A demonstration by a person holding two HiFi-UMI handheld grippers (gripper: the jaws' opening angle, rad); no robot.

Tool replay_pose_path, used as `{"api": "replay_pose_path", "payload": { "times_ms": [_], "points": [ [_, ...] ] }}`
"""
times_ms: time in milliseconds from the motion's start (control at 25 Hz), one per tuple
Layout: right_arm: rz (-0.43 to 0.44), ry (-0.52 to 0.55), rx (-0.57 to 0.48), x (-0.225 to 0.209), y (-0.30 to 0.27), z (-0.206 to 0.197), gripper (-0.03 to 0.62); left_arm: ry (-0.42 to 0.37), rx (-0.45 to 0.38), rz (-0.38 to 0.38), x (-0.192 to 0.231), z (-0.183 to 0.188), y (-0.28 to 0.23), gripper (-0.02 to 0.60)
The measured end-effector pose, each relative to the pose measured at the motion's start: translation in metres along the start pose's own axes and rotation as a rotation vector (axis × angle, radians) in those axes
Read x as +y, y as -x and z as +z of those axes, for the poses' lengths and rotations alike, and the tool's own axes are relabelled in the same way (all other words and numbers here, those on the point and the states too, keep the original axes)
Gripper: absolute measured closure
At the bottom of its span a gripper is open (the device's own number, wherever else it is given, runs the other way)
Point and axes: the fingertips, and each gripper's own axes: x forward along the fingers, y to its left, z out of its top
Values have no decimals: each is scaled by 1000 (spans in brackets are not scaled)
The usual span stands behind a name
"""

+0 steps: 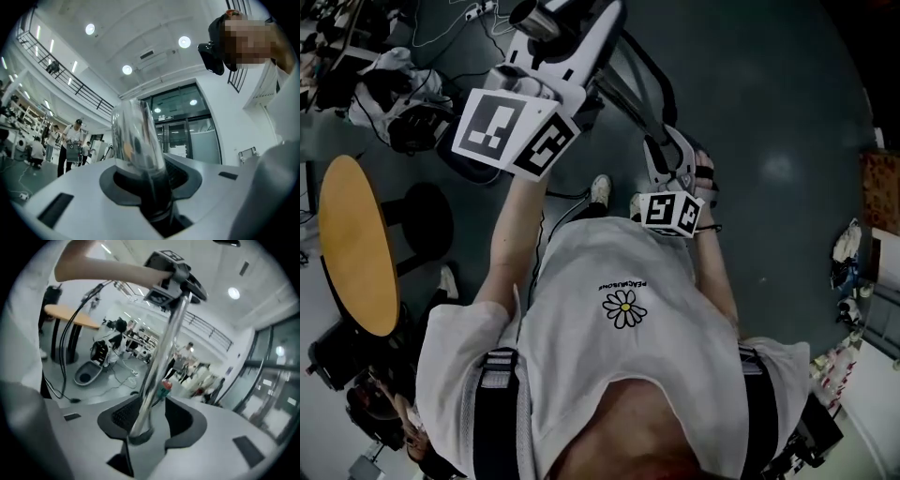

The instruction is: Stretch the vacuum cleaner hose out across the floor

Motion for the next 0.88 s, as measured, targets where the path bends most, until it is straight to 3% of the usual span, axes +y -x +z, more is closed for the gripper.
{"api": "replay_pose_path", "payload": {
  "times_ms": [40, 80, 200, 240, 280, 360, 480, 600, 680, 800, 880],
  "points": [
    [39, -129, 38, 6, 1, -23, 413, -21, -12, 12, 4, 6, 2, 460],
    [120, -389, 63, 10, 0, -46, 413, -45, -21, 17, 6, 14, 3, 460],
    [383, -1390, -20, 2, -12, -87, 413, -91, -41, 30, 2, 33, 2, 460],
    [454, -1662, -85, -3, -20, -92, 413, -99, -51, 41, 1, 38, 4, 460],
    [508, -1880, -146, -6, -32, -98, 413, -106, -62, 54, 0, 44, 6, 460],
    [573, -2173, -205, -6, -65, -112, 413, -113, -85, 80, 1, 58, 15, 460],
    [650, -2378, -185, 14, -116, -112, 413, -99, -125, 127, 14, 84, 36, 460],
    [738, -2545, -290, 29, -146, -83, 396, -96, -153, 154, 37, 107, 58, 459],
    [783, -2617, -351, 39, -164, -67, 396, -95, -172, 173, 53, 118, 69, 460],
    [881, -2684, -397, 45, -186, -50, 347, -105, -193, 200, 61, 127, 75, 459],
    [909, -2729, -500, 35, -194, -43, 347, -102, -192, 211, 62, 126, 74, 459]
  ]
}}
